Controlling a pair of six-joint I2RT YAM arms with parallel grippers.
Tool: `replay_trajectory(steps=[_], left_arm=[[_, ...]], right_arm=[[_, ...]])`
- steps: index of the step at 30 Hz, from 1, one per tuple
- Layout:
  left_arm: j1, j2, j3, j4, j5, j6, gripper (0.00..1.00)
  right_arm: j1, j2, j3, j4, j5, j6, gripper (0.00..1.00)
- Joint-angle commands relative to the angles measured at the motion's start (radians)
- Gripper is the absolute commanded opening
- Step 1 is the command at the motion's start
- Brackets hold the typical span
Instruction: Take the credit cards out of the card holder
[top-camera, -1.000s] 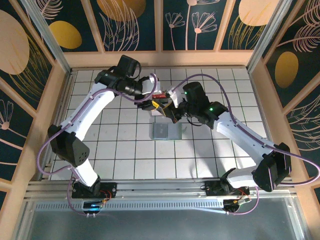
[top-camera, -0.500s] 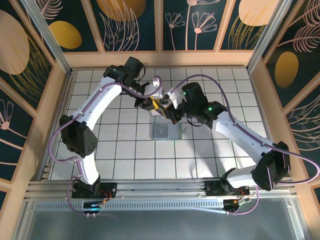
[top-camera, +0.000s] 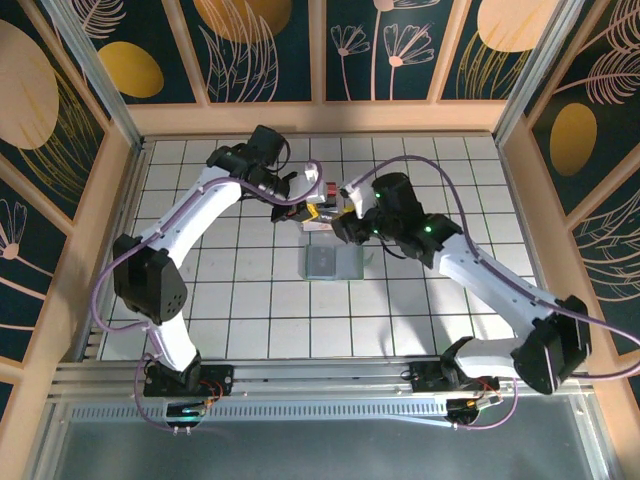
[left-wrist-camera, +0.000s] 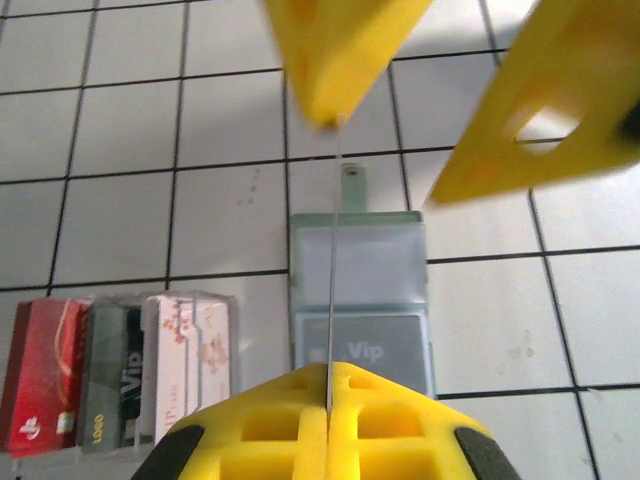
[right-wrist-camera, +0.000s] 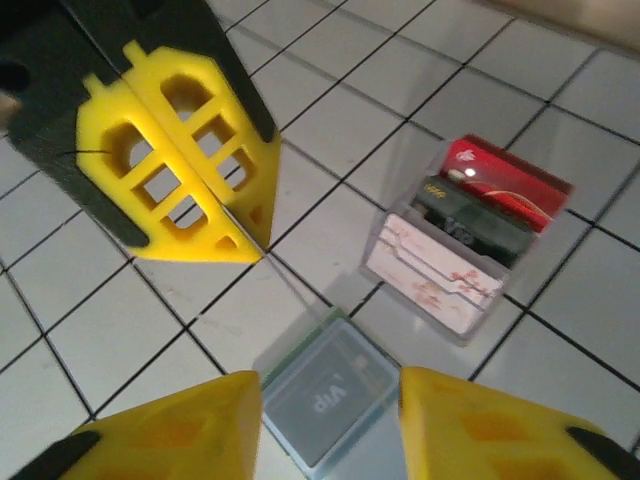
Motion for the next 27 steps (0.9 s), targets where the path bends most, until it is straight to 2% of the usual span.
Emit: replay_trajectory(steps=[1, 6, 13, 27], left_arm=[[0.039, -0.024, -0.036, 0.181, -0.02, -0.074, 0.0], [0.07, 0.034, -0.046, 0.247, -0.015, -0.067, 0.0], [0.103, 0.184, 0.038, 0.255, 0.004, -0.048, 0.0], [0.126, 0.391, 0.174, 0.254, -0.017, -0.026, 0.0]], right_arm=[[-0.04, -0.115, -0.064, 0.119, 0.118, 0.08, 0.47], [-0.11, -0.246, -0.147, 0.194, 0.224, 0.201, 0.52], [-0.111, -0.307, -0.181, 0.191, 0.396, 0.327, 0.53], [-0.11, -0.331, -0.196, 0.201, 0.425, 0.372, 0.55]])
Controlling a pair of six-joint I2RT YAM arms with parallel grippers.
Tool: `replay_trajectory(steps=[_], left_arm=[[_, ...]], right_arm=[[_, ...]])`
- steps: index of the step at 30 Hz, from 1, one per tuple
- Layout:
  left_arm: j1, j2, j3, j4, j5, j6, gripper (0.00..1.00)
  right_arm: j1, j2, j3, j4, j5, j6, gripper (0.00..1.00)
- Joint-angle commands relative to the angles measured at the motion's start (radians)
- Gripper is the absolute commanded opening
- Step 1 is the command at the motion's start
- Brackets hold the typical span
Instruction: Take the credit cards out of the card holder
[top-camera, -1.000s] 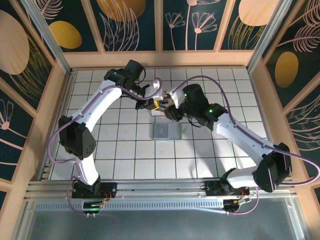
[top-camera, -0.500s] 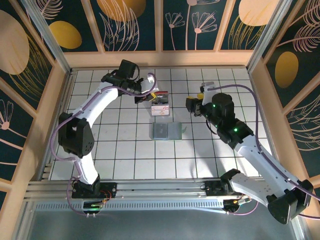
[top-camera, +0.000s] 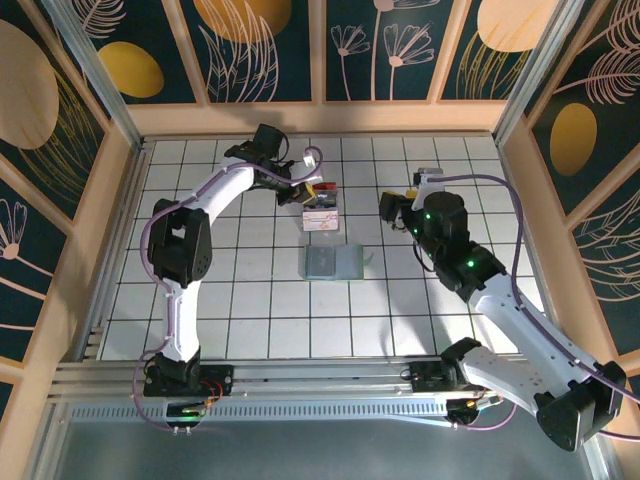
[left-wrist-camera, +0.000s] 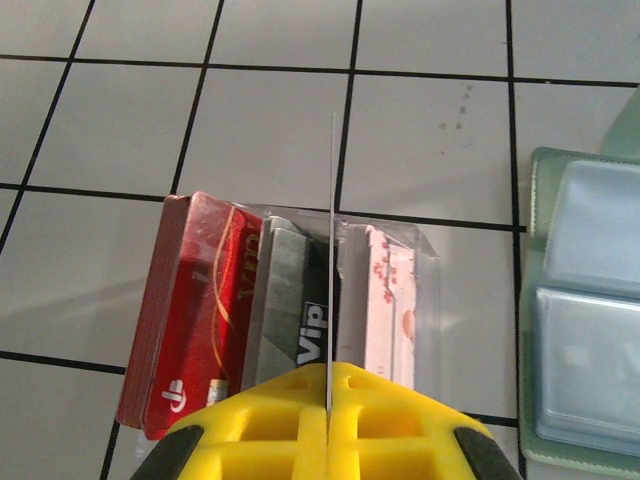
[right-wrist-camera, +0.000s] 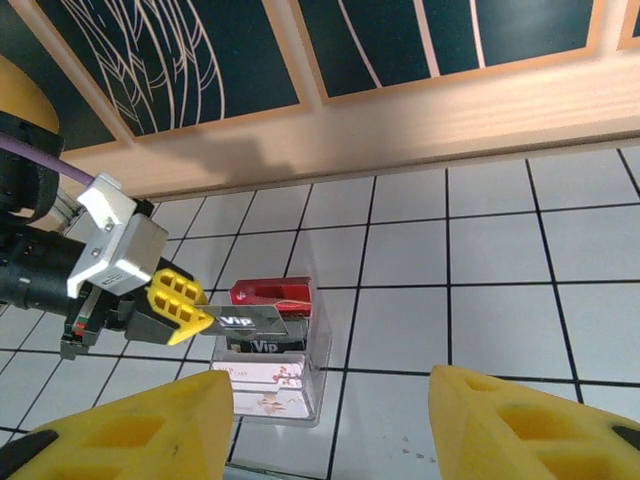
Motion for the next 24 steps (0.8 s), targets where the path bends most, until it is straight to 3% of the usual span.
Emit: replay_trajectory(steps=[1, 11, 24], left_arm=[[0.013, 0.041, 0.044, -0.001, 0.012, 0.017, 0.0], [0.015, 0.081, 0.047, 0.003, 0.019, 0.014, 0.0], [0.015, 0.112, 0.004, 0.125, -0.005, -0.031, 0.0]], right_arm=[[-0.002, -0.034, -0.001, 0.035, 0.037, 0.023, 0.55], [-0.002, -0.052, -0.005, 0.028, 0.051, 0.026, 0.56], [-0.002, -0.042, -0.025, 0.054, 0.011, 0.031, 0.56]])
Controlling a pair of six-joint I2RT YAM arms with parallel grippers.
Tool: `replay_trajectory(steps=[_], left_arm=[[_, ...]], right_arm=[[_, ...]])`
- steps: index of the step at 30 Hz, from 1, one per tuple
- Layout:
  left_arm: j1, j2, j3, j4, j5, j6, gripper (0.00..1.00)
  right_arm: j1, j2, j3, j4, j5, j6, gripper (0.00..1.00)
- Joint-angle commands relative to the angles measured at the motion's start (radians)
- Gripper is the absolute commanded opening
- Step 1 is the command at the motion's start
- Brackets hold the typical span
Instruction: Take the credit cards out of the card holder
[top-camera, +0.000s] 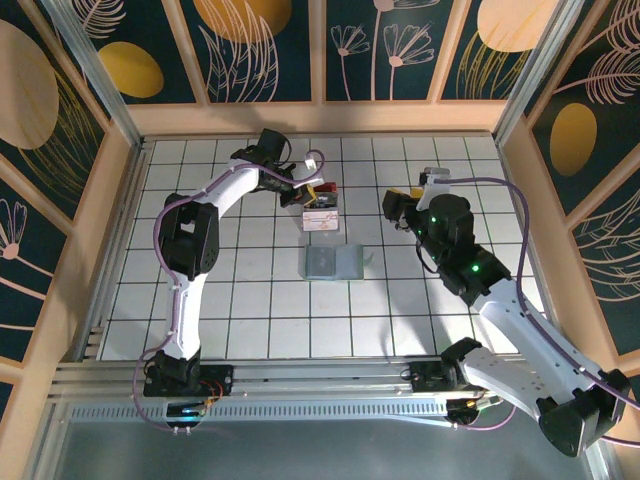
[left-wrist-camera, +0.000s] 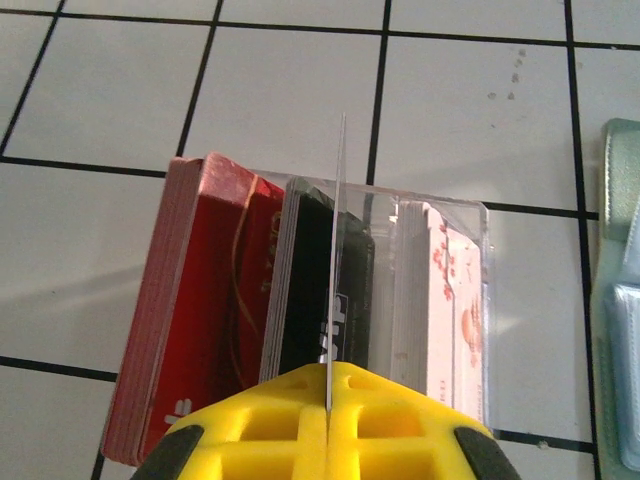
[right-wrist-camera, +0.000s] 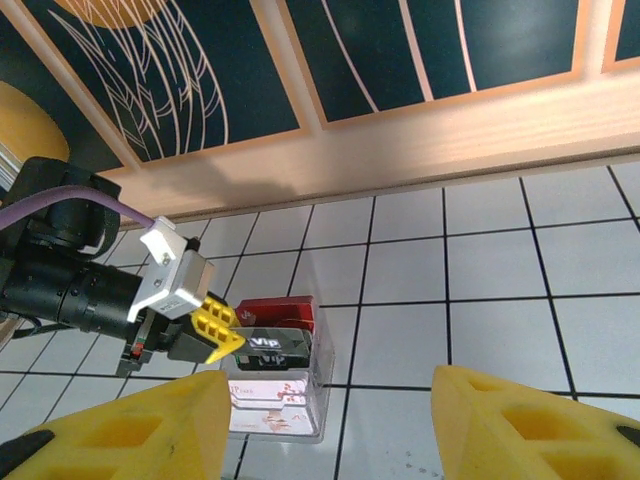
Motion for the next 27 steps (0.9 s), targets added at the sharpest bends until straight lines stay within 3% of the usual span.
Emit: replay_trajectory(steps=[1, 12, 21, 27], left_arm=[[0.007, 0.02, -0.029, 0.075, -0.017, -0.033, 0.0], [0.009, -0.055, -0.181, 0.192, -0.117, -0.083, 0.0], [0.011, -0.093, -0.223, 0.18, -0.164, -0.073, 0.0], [0.01, -0.088, -0.191, 0.137, -0.162, -0.088, 0.1]], right_arm=[[-0.003, -0.007, -0.016, 0.041, -0.005, 0.017, 0.56], [-0.003, 0.013, -0.033, 0.065, -0.03, 0.027, 0.56], [-0.002, 0.031, -0.039, 0.084, -0.052, 0.033, 0.56], [-0.002, 0.046, -0.038, 0.095, -0.063, 0.035, 0.56]])
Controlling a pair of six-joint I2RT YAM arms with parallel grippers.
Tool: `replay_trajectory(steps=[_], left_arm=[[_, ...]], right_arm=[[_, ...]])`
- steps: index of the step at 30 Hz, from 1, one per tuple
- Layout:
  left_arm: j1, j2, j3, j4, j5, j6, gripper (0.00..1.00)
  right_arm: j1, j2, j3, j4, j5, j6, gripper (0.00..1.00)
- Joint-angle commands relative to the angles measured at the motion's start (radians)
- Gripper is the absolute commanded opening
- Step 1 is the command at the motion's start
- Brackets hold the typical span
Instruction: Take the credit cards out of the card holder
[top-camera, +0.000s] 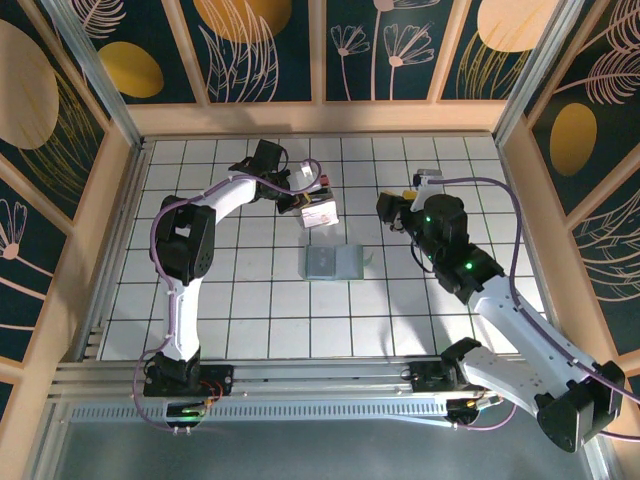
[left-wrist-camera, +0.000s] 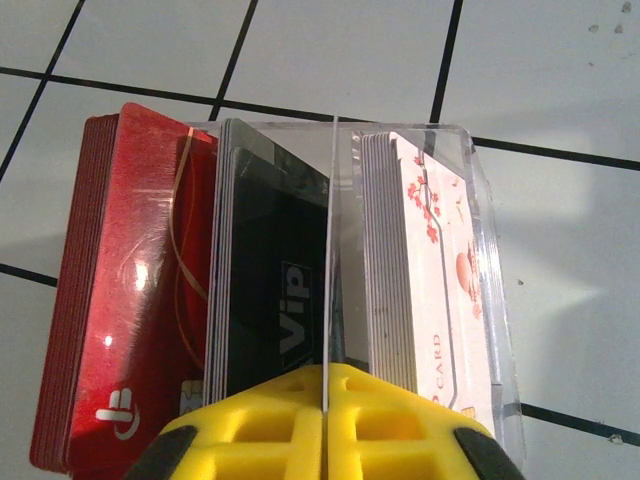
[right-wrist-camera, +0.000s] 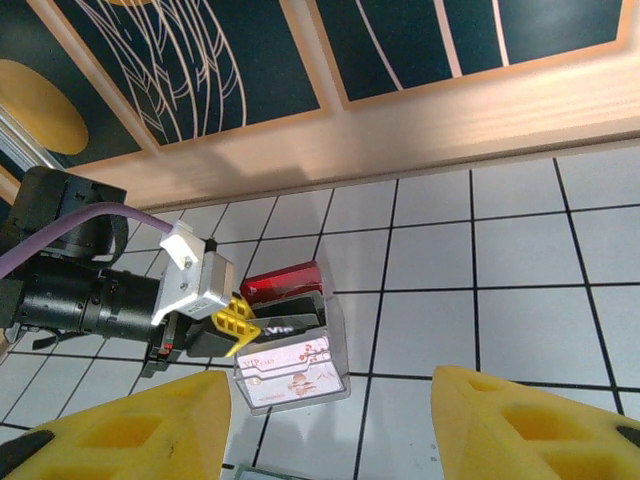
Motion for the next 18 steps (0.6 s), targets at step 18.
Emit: replay_trajectory(steps=[18], left_arm=[[0.011, -0.163, 0.051, -0.167, 0.059, -0.118, 0.32]], right_arm=[[0.025, 0.075, 0.016, 0.0, 0.057, 0.063, 0.48]])
